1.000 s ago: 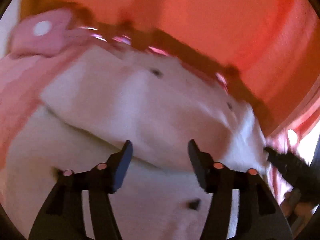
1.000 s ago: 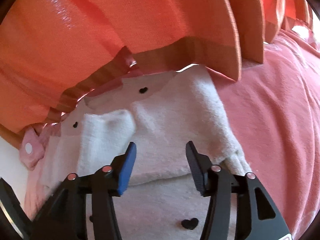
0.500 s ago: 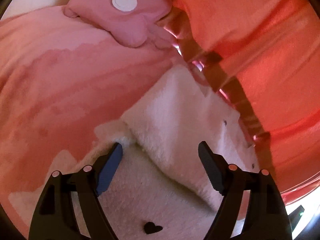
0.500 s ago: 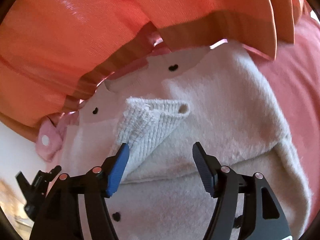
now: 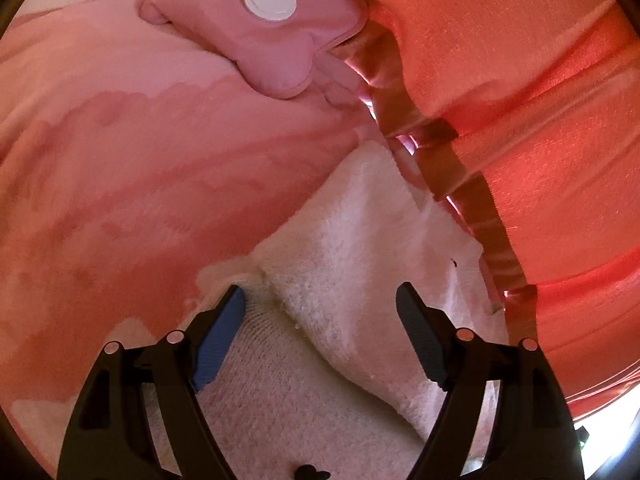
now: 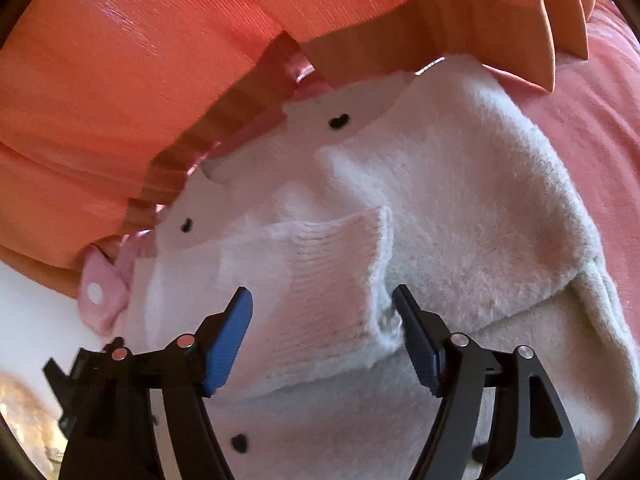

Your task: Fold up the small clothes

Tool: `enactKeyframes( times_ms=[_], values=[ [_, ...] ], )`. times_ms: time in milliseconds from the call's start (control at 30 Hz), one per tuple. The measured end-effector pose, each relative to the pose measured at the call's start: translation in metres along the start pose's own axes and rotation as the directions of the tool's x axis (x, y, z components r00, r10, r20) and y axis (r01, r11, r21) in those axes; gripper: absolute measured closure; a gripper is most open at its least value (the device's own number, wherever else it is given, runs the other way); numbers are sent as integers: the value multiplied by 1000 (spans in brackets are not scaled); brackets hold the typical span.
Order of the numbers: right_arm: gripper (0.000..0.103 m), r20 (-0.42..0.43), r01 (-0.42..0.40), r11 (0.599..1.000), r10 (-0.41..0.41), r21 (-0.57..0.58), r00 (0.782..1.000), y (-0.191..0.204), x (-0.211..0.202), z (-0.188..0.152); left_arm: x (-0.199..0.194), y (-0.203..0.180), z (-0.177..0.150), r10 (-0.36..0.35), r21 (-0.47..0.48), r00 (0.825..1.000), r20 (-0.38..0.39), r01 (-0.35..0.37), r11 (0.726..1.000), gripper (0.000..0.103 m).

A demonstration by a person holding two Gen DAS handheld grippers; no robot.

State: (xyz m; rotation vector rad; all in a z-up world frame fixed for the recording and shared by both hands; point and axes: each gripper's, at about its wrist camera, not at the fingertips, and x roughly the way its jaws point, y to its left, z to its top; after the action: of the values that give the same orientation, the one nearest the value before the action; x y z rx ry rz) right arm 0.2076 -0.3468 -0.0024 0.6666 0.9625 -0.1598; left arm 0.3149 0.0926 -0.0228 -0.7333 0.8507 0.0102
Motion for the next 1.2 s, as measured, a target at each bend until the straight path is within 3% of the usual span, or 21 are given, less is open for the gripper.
enactKeyframes(
  times_ms=[33, 67, 100, 133, 167, 200, 267, 333, 367, 400, 467, 500, 533, 600, 733, 867, 933, 1067, 1133, 1200],
  values=[
    [45, 4, 12, 1000, -12, -15, 1000, 0, 0, 0, 0, 1, -1, 5, -1, 1000, 0, -5, 1000, 33],
    [57, 11, 33, 998, -33, -48, 999, 2, 1, 1, 0, 2, 0, 11, -2, 1000, 0, -11, 1000, 41],
    [83, 16, 48, 996, -47, -73, 999, 4, 1, 1, 0, 3, 0, 14, -6, 1000, 0, -14, 1000, 52],
    [95, 21, 52, 993, -50, -110, 999, 7, 0, 2, 0, 4, 1, 12, -12, 1000, -2, -12, 1000, 62],
    [94, 39, 46, 990, -41, -133, 998, 11, -5, 3, -1, 5, 1, 1, -23, 1000, -7, -1, 1000, 84],
    [94, 91, 9, 988, 5, -153, 996, 19, -21, 6, -1, 6, 1, -12, -33, 1000, -10, 12, 999, 92],
    [94, 199, -85, 967, 135, -240, 971, 41, -61, 10, -9, 6, 3, -29, -37, 999, 22, 30, 999, 96],
    [95, 310, -129, 930, 242, -343, 919, 57, -103, 12, -14, 0, 4, -15, -3, 998, 54, 15, 1000, 96],
    [95, 335, -114, 931, 237, -348, 912, 53, -107, 15, -15, -2, 4, -9, 10, 998, 63, 8, 1000, 96],
    [95, 330, -77, 939, 193, -334, 924, 45, -98, 19, -14, -2, 3, 0, 24, 998, 62, -1, 1000, 96],
    [95, 276, 52, 960, 27, -274, 961, 17, -60, 25, -8, 1, 0, 0, 16, 999, 38, 0, 1000, 96],
    [95, 200, 116, 970, -73, -213, 977, -7, -30, 27, -4, 2, -2, 5, 14, 1000, 19, -6, 1000, 96],
    [95, 149, 128, 980, -105, -155, 983, -23, -16, 27, -2, 2, -4, 13, 16, 1000, 9, -13, 1000, 96],
    [95, 145, 27, 995, -13, -92, 989, -31, -22, 31, 0, 1, -8, 34, 30, 999, 7, -34, 999, 96],
    [95, 279, -22, 968, 93, -248, 956, 2, -65, 36, 1, -4, -9, 61, 58, 998, 15, -62, 996, 96],
    [95, 139, 132, 976, -108, -175, 984, -33, -4, 31, 2, -6, -13, 75, 85, 997, 10, -75, 994, 96],
    [95, 117, 70, 993, -58, -96, 991, -43, -1, 31, 2, -8, -15, 80, 94, 997, 5, -80, 992, 96],
    [95, 237, -7, 977, 59, -213, 970, -12, -43, 38, 3, -8, -13, 84, 95, 996, 1, -84, 992, 96],
    [95, 217, 33, 977, 14, -213, 976, -20, -29, 40, 4, -9, -14, 92, 114, 996, 6, -93, 989, 95],
    [94, 104, 79, 986, -64, -147, 993, -45, 5, 35, 2, -13, -16, 101, 131, 995, 9, -101, 986, 95]
  ],
)
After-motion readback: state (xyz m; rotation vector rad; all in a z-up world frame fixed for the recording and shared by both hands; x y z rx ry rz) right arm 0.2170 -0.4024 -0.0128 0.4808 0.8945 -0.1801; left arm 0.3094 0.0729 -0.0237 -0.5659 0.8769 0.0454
